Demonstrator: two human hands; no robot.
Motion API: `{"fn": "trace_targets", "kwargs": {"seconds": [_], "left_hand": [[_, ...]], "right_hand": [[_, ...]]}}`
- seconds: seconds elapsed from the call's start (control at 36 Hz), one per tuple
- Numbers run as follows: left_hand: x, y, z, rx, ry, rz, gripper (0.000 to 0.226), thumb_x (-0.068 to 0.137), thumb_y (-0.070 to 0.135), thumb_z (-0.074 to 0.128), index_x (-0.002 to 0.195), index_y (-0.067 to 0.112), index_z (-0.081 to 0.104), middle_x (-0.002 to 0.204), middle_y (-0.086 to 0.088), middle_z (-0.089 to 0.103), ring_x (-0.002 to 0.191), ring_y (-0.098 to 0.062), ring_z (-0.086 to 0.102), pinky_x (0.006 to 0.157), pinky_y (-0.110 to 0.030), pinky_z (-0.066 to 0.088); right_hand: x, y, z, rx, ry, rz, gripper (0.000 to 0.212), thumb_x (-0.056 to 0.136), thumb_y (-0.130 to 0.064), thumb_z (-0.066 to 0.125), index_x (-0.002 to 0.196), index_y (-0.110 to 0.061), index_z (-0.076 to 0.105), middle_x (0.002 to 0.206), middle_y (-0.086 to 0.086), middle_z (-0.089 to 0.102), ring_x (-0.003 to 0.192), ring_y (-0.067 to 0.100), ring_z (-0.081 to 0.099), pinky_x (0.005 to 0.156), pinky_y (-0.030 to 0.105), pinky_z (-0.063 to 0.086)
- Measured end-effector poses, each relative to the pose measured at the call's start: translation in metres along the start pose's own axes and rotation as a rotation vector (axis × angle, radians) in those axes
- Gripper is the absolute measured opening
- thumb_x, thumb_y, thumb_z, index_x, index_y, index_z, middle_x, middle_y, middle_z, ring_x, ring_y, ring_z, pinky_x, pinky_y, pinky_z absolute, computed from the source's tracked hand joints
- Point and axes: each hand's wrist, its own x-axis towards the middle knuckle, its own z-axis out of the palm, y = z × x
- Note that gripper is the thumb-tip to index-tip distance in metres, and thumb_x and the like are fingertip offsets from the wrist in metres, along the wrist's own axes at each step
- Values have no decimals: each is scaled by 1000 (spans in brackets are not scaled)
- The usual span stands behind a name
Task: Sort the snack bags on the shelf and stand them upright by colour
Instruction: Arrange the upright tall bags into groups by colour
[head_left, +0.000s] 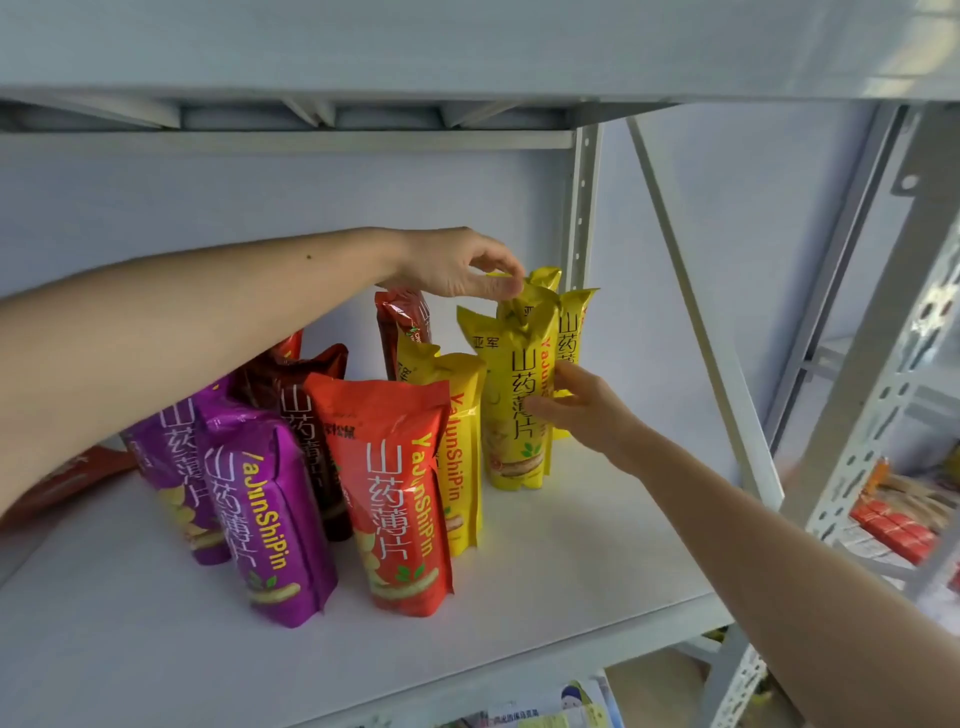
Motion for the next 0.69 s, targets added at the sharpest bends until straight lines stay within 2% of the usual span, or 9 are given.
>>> {"fn": "trace_targets", "kwargs": {"seconds": [0.11,0.17,0.25,0.31,0.36,0.44,0.53,0.61,0.69], "left_hand": [[-5,6,-1,44,-64,51,84,67,78,53,134,26,56,142,9,49,132,-9,41,100,-28,32],[-7,6,-1,90,-129,68,87,63,85,53,132,32,55,144,8,47,134,-8,40,107,-32,32],[-13,8,1,128,-204,70,79,63,83,57,128,38,58,140,13,50,131,-2,41,110,-35,32],[-17,9,1,146,-251,86,66,67,75,60,122,38,62,133,18,52,127,4,43,112,-38,34],[-20,8,2,172,-266,110,54,71,68,64,117,39,65,134,22,49,130,0,39,113,-43,33],[-27,10,1,172,-259,123,64,62,82,61,113,44,66,136,26,45,136,-7,34,107,-39,38],[-35,12,-1,124,-325,131,78,56,89,57,116,40,67,132,25,54,126,2,47,104,-30,42],[-43,14,-3,74,-433,89,74,60,77,66,119,33,68,118,21,66,113,-5,61,92,-25,53],[-44,17,0,87,-475,52,45,74,44,72,117,31,67,114,17,70,107,-6,65,86,-22,53]], "right_hand": [[-8,1,-19,-34,71,10,27,90,-17,69,116,-23,61,117,0,66,89,7,67,67,15,51],[-12,2,-25,-31,105,24,30,91,-18,68,119,-21,60,116,-1,65,87,4,65,63,13,49],[-17,4,-29,-15,132,44,31,91,-18,68,121,-21,59,116,-2,64,93,8,65,67,17,50],[-19,3,-28,-19,144,46,33,92,-19,66,123,-21,58,113,-5,63,93,6,64,66,16,48],[-19,1,-25,-31,154,54,37,93,-21,65,129,-20,56,115,-5,62,92,5,63,65,16,47],[-18,-1,-21,-48,164,89,50,91,-27,67,138,-21,49,128,-1,58,107,16,60,76,24,49],[-20,4,-18,-32,184,145,71,85,-31,74,145,-19,38,134,0,53,115,18,56,86,31,50],[-24,15,-12,-134,187,205,85,79,-36,80,146,-19,32,140,1,49,124,21,51,96,38,50],[-25,25,-5,-262,201,241,89,75,-41,82,145,-20,32,141,1,48,125,22,49,92,36,50]]}}
